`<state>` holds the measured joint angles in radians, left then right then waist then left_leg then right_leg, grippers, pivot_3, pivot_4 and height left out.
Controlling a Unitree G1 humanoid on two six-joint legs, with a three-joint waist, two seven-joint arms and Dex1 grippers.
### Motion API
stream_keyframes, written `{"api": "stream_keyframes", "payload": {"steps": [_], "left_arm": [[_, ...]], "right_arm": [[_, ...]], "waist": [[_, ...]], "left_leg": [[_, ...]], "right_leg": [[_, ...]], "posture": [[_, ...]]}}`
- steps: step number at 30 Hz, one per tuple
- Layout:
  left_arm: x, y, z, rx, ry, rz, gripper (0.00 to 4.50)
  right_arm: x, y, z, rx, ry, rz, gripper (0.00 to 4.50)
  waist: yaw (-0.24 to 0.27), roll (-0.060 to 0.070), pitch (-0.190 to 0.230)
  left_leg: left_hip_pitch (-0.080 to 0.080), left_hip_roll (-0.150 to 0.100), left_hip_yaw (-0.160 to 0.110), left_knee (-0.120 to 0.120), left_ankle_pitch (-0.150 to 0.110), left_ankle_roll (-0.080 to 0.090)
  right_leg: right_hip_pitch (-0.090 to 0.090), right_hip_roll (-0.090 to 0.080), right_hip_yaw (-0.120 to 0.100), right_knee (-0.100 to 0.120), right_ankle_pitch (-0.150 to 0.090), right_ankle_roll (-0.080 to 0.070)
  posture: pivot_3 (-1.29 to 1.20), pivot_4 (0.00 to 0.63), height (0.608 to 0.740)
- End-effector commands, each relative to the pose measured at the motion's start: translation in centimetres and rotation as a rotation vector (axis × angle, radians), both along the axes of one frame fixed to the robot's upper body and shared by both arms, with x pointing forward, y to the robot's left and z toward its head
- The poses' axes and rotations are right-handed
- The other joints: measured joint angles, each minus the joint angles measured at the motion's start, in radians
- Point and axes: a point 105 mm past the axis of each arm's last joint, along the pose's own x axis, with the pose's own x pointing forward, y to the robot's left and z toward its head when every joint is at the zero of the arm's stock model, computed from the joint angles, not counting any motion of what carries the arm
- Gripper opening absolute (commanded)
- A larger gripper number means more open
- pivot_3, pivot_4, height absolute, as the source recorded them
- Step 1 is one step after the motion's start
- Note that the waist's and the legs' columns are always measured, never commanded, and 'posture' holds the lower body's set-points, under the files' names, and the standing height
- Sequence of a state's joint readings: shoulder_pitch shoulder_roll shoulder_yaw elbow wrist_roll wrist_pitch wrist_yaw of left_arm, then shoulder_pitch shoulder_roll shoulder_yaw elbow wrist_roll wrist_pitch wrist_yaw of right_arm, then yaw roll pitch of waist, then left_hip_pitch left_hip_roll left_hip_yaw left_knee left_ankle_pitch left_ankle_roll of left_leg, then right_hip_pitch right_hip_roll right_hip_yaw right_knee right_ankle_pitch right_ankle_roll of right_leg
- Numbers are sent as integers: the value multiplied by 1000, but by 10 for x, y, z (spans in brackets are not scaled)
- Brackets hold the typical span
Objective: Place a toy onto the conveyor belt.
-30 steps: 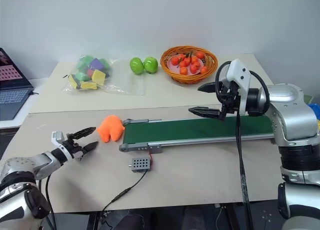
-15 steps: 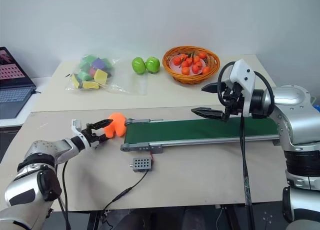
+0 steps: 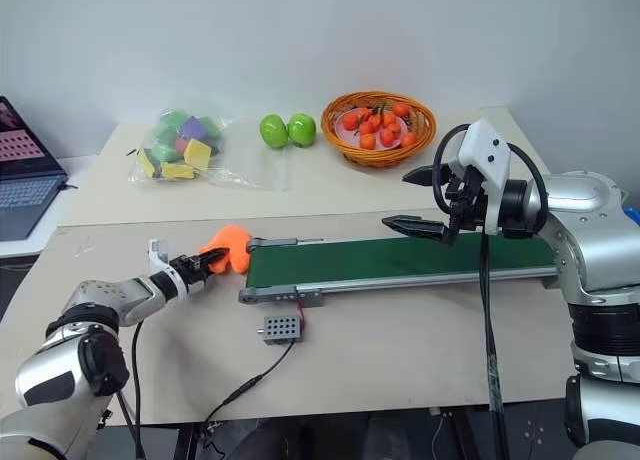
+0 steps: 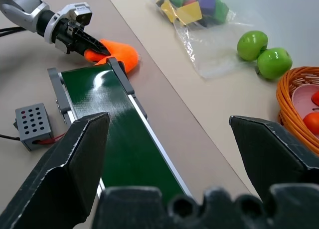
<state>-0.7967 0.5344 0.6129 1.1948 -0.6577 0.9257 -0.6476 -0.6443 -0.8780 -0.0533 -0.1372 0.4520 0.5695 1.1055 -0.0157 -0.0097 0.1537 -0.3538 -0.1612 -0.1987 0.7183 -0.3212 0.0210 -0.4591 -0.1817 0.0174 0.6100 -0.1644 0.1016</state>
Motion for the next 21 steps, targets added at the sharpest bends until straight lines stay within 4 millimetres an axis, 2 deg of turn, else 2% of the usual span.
{"api": "stream_keyframes", "payload": {"steps": [1, 4, 6, 8, 10, 12, 16, 17, 19, 21], "left_arm": [[9, 36, 30, 95, -112, 107, 1400], [14, 62, 56, 235, -220, 179, 1400], [20, 79, 82, 417, -346, 232, 1400], [25, 87, 106, 534, -431, 278, 1400], [34, 86, 145, 685, -553, 343, 1400], [39, 71, 175, 939, -665, 328, 1400], [39, 24, 208, 1395, -920, 207, 1400], [36, 8, 212, 1456, -991, 157, 1400], [23, -29, 222, 1471, -1160, 50, 1400], [11, -53, 224, 1557, -1283, -39, 1400]], "right_arm": [[-1, -1, 12, 2, -65, -1, 4500], [0, 1, 11, 3, -67, 2, 4500], [2, 2, 11, 5, -70, 6, 4500], [3, 3, 12, 8, -72, 10, 4500], [4, 4, 11, 11, -74, 13, 4500], [6, 6, 10, 13, -76, 17, 4500], [9, 9, 10, 17, -83, 22, 4500], [10, 9, 10, 19, -85, 21, 4500], [10, 7, 11, 17, -91, 13, 4500], [9, 5, 11, 18, -93, 9, 4500]], "waist": [[-2, 0, 0], [-1, 0, 0], [2, -1, 1], [3, -1, 1], [6, -2, 1], [11, -3, 2], [13, -3, 2], [13, -3, 2], [11, -3, 2], [6, -3, 2]], "left_leg": [[0, 0, 0, 0, 0, 0], [0, 1, 1, 0, 0, 0], [0, 0, 1, 0, 0, 0], [0, 1, 1, 0, 0, 0], [-1, 1, 1, 0, 0, 0], [-2, 1, 1, 0, 0, 0], [-2, 1, 3, 1, -1, 1], [-2, 1, 3, 1, -1, 2], [-2, 1, 3, 0, -1, 2], [-2, 1, 3, 0, -2, 2]], "right_leg": [[0, 0, 0, 0, 0, 0], [-1, 0, 0, 0, 0, 0], [0, 0, 0, 0, 0, 0], [0, 0, 0, -1, 0, 0], [0, 0, 0, -1, 0, 0], [0, 0, 0, -1, 1, 0], [0, -1, 0, -3, 1, 0], [0, -1, 0, -3, 1, 0], [0, -1, 0, -5, 1, 0], [0, 0, 0, -5, 1, 0]], "posture": [[0, 150, 740], [0, 150, 740], [0, 150, 740], [0, 150, 740], [0, 150, 740], [0, 150, 740], [0, 150, 740], [0, 150, 740], [0, 150, 740], [0, 150, 740]]}}
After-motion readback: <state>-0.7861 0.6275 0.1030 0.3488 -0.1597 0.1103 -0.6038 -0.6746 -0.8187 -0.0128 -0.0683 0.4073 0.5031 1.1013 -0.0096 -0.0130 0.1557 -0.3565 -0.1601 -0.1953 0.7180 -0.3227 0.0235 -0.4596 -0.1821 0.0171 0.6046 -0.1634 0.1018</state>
